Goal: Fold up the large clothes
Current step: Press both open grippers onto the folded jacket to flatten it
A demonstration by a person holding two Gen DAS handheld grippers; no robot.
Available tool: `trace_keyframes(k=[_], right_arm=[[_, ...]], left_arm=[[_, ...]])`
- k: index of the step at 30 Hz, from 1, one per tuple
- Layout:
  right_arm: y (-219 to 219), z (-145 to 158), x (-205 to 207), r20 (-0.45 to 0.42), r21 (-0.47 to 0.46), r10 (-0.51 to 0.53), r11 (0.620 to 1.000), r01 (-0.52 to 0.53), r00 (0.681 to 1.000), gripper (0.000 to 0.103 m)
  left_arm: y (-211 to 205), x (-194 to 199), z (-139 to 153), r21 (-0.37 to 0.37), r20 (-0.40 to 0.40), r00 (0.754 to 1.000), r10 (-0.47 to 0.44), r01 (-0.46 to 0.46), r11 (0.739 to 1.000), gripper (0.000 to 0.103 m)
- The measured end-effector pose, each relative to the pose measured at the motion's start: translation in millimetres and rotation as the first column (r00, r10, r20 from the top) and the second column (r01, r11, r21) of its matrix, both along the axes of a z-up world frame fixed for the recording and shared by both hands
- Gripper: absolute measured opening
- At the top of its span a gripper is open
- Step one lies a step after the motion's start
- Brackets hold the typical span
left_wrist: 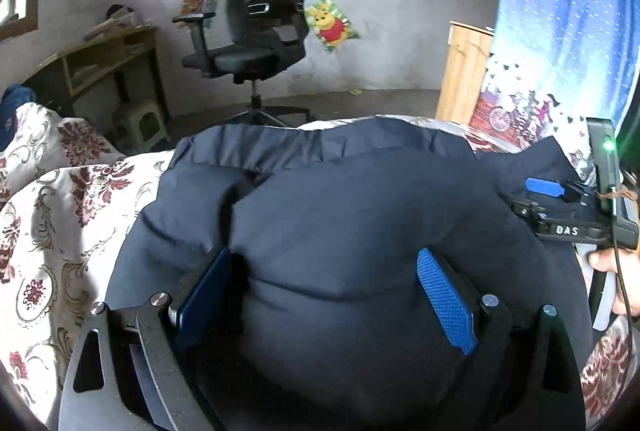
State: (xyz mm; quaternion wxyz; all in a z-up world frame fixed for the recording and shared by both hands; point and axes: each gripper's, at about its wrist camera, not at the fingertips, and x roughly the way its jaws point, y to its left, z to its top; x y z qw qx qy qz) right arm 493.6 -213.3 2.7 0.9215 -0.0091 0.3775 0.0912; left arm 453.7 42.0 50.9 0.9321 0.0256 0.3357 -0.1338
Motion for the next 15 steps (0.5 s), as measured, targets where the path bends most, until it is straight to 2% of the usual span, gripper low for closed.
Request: trace_keyframes(k=[5,8,15], right_arm=[[4,-6,31,-0.025,-0.014,0.017,1.0,-0.017,1.0,0.094],[2,-8,38,-0.03,0.003,0.031,1.0,-0.031,0.999,0.094],[0,-8,34,0.0,0.008,0.032,0.999,-0.032,0.999,0.094]], left_arm=[[2,15,-5,-0.001,-0.033,0.998,0.051,-0.051,0.999,0.096],[1,10,-11,0.017,-0.024,0.997,0.067,-0.066,0.998,0.098],[2,4,-19,0.018,-0.018,0.998,0.068,-0.067,0.998,0.099]])
